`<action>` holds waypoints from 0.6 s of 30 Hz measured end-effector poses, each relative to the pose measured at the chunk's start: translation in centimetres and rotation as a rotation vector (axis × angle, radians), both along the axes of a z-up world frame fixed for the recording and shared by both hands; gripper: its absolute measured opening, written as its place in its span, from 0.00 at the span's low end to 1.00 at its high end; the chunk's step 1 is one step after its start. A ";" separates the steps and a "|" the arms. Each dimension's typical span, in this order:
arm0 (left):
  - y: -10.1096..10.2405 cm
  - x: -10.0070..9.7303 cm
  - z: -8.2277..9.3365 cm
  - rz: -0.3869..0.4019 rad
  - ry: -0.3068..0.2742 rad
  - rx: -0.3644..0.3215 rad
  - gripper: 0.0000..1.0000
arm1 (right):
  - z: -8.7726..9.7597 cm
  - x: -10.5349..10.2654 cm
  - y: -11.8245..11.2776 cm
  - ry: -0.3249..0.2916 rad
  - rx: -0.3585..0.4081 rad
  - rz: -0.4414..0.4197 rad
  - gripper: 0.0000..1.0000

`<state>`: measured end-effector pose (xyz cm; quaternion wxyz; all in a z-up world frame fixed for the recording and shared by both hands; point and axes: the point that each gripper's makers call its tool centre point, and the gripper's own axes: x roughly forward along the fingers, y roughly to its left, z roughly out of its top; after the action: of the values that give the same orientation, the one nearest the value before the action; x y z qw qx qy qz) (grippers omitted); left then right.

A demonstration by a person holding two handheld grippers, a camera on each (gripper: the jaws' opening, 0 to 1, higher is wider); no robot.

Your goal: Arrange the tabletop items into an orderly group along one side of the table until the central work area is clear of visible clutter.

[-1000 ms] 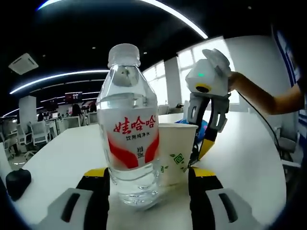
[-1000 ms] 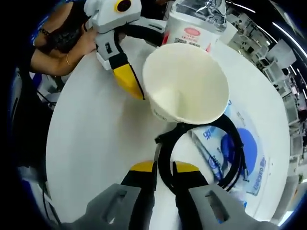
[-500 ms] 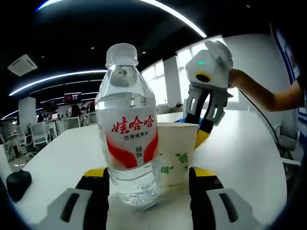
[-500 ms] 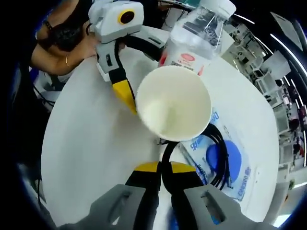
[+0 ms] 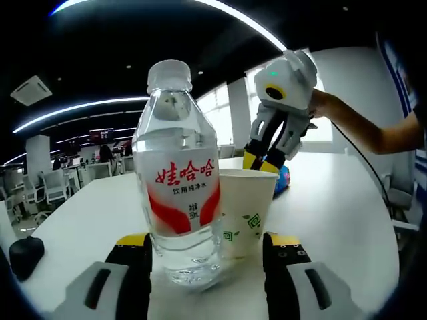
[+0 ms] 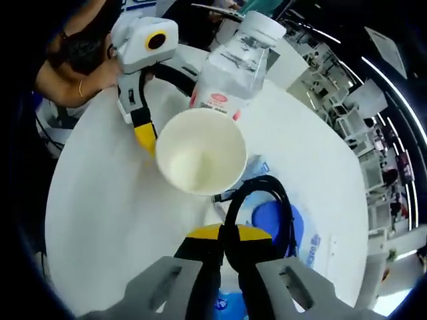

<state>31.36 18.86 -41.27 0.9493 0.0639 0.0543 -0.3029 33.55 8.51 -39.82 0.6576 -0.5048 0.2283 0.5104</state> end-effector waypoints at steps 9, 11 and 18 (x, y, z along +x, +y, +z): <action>0.0 0.0 0.1 0.001 -0.003 0.000 0.66 | 2.5 1.6 0.0 -0.099 0.070 -0.032 0.04; 0.0 0.0 0.0 0.001 -0.003 0.002 0.66 | 3.0 1.8 0.1 -0.116 0.083 -0.031 0.04; 0.0 0.0 0.1 0.001 0.000 -0.009 0.66 | 4.6 2.3 0.2 -0.140 0.146 -0.042 0.04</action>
<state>31.37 18.90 -41.17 0.9497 0.0597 0.0528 -0.3027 35.82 8.76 -35.21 0.7176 -0.4851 0.1547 0.4753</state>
